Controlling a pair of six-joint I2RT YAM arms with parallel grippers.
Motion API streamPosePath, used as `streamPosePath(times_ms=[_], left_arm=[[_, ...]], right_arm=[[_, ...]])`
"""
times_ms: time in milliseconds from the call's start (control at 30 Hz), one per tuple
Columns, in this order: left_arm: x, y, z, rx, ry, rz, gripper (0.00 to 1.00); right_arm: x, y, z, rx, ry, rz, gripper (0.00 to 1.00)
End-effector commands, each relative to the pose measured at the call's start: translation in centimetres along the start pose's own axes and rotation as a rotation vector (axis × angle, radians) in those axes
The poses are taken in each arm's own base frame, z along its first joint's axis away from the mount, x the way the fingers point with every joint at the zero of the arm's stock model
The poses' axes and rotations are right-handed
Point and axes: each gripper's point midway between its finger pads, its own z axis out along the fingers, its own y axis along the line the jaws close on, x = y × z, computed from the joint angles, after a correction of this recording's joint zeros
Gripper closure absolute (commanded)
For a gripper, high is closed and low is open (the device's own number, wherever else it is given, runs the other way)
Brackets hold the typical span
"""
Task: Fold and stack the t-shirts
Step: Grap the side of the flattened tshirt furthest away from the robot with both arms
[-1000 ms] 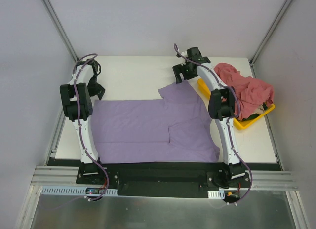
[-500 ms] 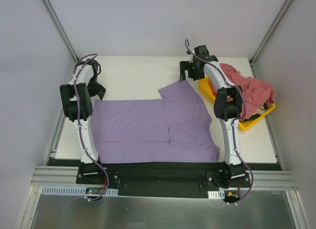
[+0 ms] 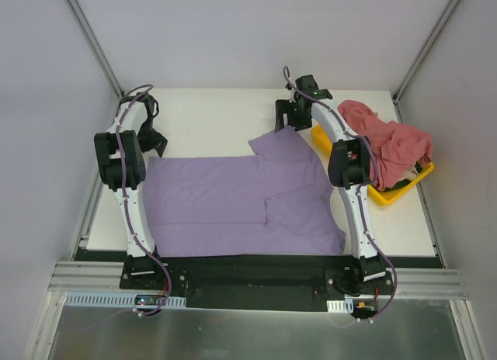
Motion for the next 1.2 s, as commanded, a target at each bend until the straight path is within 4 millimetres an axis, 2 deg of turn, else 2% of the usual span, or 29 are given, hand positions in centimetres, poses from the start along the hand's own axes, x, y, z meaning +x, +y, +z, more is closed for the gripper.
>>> streamPosePath(times_ms=[0,100,300,433,500,600,800,1000,1167], left_arm=[[-0.3,0.5,-1.8,0.021,-0.004,-0.021,0.17],[-0.3,0.4,-1.5,0.022,0.001,-0.02,0.17],[-0.1,0.4,-1.2,0.015,0.009,-0.018,0.18],[-0.3,0.1,-1.4,0.029,0.005,-0.014,0.18],[-0.4,-0.1,-1.6,0.043,0.006,-0.01,0.18],[-0.7,-0.4,-1.8,0.059,-0.001,-0.001,0.18],[-0.9,-0.9,-2.2,0.084,0.0,-0.003,0.2],[-0.5,-1.2,-1.2,0.074,0.025,-0.012,0.27],[-1.0,-1.5,-0.5,0.052,0.012,-0.032,0.28]], right_arm=[[2.3,0.7,0.9,-0.025,0.087,0.056,0.17],[2.8,0.8,0.8,0.01,0.094,0.021,0.29],[3.2,-1.5,0.3,0.183,0.102,-0.017,0.63],[2.2,-2.5,-0.2,0.255,0.068,-0.039,0.83],[1.5,-2.6,-0.3,0.259,0.043,-0.058,1.0],[0.4,-2.7,-0.7,0.267,0.004,-0.099,1.0],[-2.0,-4.6,-2.7,0.406,-0.084,-0.109,1.0],[-2.4,-5.4,-3.4,0.446,-0.107,-0.11,1.0],[-2.2,-4.9,-3.3,0.409,-0.1,-0.125,1.0]])
